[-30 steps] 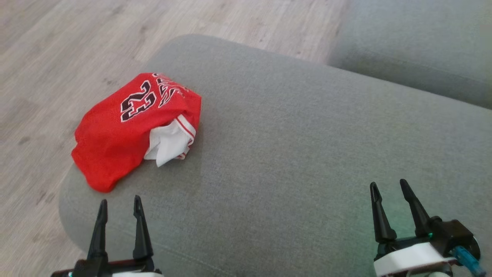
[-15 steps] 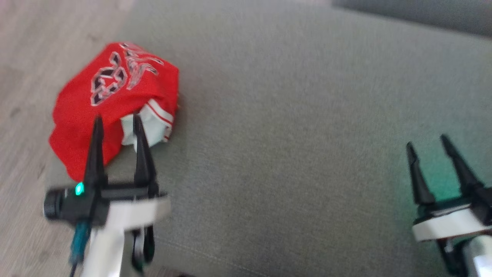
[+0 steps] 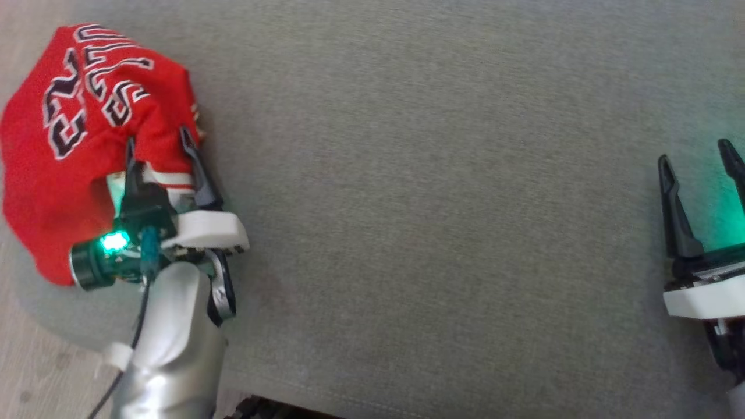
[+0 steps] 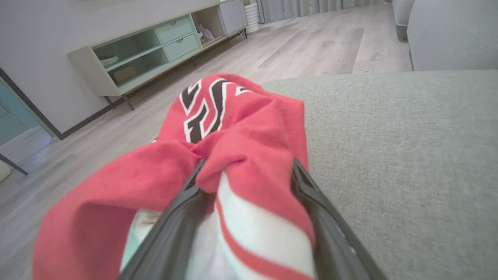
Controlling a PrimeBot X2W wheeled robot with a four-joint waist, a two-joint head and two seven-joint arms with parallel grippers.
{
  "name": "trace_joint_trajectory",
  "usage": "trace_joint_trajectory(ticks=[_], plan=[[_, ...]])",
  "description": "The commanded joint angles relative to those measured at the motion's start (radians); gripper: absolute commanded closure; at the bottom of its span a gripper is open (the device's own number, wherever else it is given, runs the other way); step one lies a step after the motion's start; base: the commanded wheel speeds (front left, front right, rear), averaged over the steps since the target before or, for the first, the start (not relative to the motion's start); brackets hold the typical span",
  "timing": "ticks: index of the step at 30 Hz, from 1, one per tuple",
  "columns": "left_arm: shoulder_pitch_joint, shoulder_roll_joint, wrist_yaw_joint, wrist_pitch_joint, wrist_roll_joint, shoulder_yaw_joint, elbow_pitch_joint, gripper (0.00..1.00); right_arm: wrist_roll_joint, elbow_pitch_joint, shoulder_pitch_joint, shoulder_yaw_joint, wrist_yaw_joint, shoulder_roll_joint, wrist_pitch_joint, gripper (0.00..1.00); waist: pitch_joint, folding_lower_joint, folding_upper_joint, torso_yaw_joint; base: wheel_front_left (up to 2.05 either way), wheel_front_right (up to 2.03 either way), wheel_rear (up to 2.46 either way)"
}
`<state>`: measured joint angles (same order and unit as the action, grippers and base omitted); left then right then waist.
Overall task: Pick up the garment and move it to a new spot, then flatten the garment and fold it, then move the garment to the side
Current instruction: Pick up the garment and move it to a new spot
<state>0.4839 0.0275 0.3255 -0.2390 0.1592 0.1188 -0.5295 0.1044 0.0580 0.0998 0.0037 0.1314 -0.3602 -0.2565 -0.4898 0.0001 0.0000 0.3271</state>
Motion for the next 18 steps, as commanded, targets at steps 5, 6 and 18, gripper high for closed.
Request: trace_joint_trajectory(ticks=[5, 6, 18], plan=[[0.041, 0.055, -0.015, -0.016, -0.002, -0.042, -0.011, 1.00, -0.003, -0.015, -0.002, 0.032, -0.001, 0.015, -0.005, 0.00, 0.016, -0.0001, 0.0000, -0.040, 0.00, 0.00, 0.00], [0.046, 0.072, -0.022, -0.019, -0.025, -0.028, 0.009, 1.00, -0.003, -0.012, 0.000, 0.034, -0.001, 0.023, -0.005, 0.00, 0.026, -0.0001, 0.0000, -0.048, 0.00, 0.00, 0.00], [0.088, 0.170, -0.243, 0.015, 0.061, -0.034, 0.424, 1.00, 0.009, 0.054, 0.033, 0.113, -0.001, 0.165, -0.005, 0.00, 0.235, -0.0001, 0.0000, -0.263, 0.00, 0.00, 0.00]])
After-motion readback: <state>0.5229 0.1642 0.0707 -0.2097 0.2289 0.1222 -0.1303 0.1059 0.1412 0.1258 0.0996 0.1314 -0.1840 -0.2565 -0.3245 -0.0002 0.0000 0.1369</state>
